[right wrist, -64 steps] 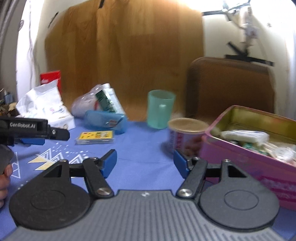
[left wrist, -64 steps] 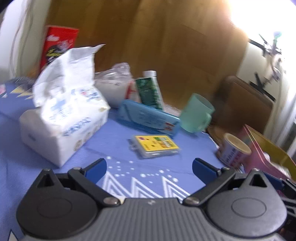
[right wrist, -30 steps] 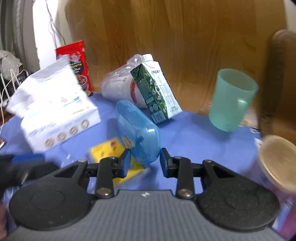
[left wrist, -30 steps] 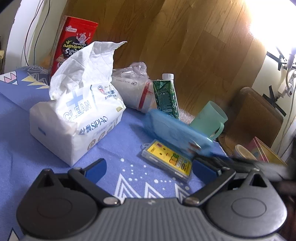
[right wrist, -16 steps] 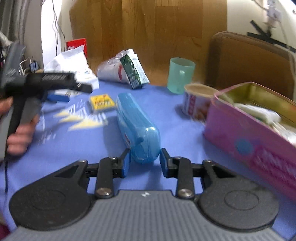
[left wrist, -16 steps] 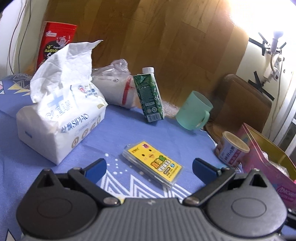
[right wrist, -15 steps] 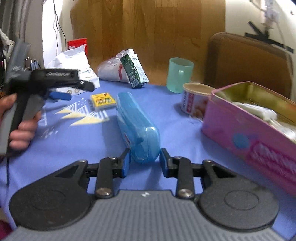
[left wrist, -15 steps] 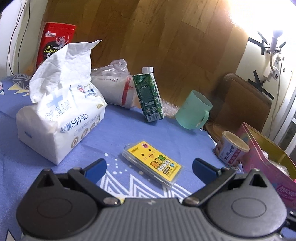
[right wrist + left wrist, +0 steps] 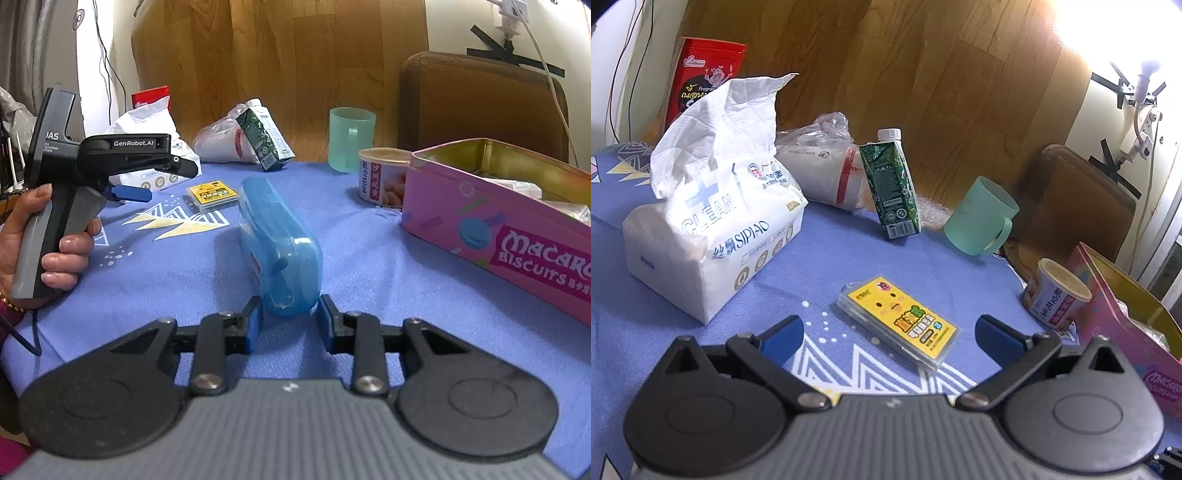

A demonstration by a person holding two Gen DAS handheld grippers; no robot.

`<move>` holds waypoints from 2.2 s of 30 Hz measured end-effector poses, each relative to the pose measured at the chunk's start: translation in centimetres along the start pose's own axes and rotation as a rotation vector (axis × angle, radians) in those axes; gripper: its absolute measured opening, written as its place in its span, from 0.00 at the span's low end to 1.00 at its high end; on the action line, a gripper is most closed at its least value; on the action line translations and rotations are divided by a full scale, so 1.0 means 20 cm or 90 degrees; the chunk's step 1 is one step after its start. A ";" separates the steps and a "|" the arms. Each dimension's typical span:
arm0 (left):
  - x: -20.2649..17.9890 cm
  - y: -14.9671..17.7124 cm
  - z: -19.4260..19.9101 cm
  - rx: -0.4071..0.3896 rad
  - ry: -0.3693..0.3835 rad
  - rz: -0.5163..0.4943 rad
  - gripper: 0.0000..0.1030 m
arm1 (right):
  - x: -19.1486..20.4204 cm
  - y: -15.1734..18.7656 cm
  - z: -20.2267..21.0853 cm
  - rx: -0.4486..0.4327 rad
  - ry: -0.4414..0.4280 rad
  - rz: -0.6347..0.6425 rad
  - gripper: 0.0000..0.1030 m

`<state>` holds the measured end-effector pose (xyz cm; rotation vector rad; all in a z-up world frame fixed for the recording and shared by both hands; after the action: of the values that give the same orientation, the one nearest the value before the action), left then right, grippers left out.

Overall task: Organize soft objects
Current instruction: 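Grasp the blue pencil case with the right gripper while the left gripper grasps it, then carry the blue pencil case into the tin and open both grippers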

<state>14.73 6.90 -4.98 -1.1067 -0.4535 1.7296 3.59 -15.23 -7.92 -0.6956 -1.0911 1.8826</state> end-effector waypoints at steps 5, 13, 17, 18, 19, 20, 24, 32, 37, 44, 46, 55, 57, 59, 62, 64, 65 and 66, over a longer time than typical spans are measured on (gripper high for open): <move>0.00 0.00 0.00 0.004 0.005 0.002 0.99 | 0.00 0.00 0.00 -0.001 0.000 0.001 0.35; 0.00 0.00 -0.01 0.008 0.009 0.004 0.99 | 0.00 0.00 0.00 -0.002 0.000 -0.002 0.35; 0.00 0.00 0.00 0.007 0.008 0.004 0.99 | 0.00 0.00 0.00 -0.002 -0.001 -0.002 0.35; 0.00 0.00 -0.01 0.007 0.008 0.004 0.99 | 0.00 0.00 0.00 -0.002 -0.001 -0.002 0.35; 0.00 0.00 -0.01 0.007 0.008 0.004 0.99 | 0.00 0.00 0.00 -0.002 -0.001 -0.001 0.35; 0.00 0.00 -0.01 0.007 0.009 0.004 0.99 | 0.00 0.00 0.00 -0.002 -0.001 -0.001 0.35; 0.00 0.00 -0.01 0.008 0.011 0.003 0.99 | 0.00 0.00 0.00 -0.003 0.001 0.000 0.35; -0.07 0.05 0.01 0.046 0.037 -0.011 0.99 | 0.03 -0.02 -0.02 0.002 -0.012 0.024 0.72; -0.17 0.14 0.11 0.087 0.091 -0.010 0.99 | 0.02 -0.05 -0.05 -0.004 -0.015 0.056 0.76; -0.36 0.27 0.10 0.204 0.176 0.025 1.00 | -0.01 -0.09 -0.13 0.000 -0.042 0.028 0.76; -0.40 0.32 0.07 0.231 0.182 0.033 0.99 | 0.00 -0.10 -0.14 -0.003 -0.048 0.026 0.63; -0.76 0.38 0.03 0.266 0.247 -0.029 0.77 | -0.01 -0.12 -0.02 -0.059 -0.008 0.028 0.37; -0.90 0.36 0.04 0.254 0.268 -0.063 0.76 | -0.09 -0.15 0.05 -0.093 0.035 0.027 0.37; -1.05 0.34 0.05 0.239 0.289 -0.106 0.76 | -0.16 -0.18 0.11 -0.122 0.078 0.026 0.37; -1.29 0.35 0.02 0.222 0.321 -0.163 0.75 | -0.31 -0.22 0.20 -0.155 0.146 0.018 0.37; -1.43 0.37 -0.02 0.223 0.339 -0.185 0.75 | -0.42 -0.23 0.24 -0.165 0.187 0.004 0.37; -1.50 0.39 -0.04 0.225 0.347 -0.196 0.75 | -0.48 -0.24 0.26 -0.167 0.207 -0.006 0.37; -1.56 0.41 -0.06 0.229 0.355 -0.207 0.77 | -0.53 -0.24 0.27 -0.167 0.226 -0.011 0.37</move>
<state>14.13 -24.40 3.03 -1.1197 0.0301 1.0998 6.49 -25.45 -0.60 -1.1177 -1.1130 1.5370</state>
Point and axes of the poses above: each gripper's, at about its wrist camera, not at the fingertips, and z roughly against the way its jaws point, x to its left, y to its underside, the point moved 10 cm from there along -z, roughly the way its jaws point, and after that the axes turned 12 degrees about z, right-handed, at the moved point
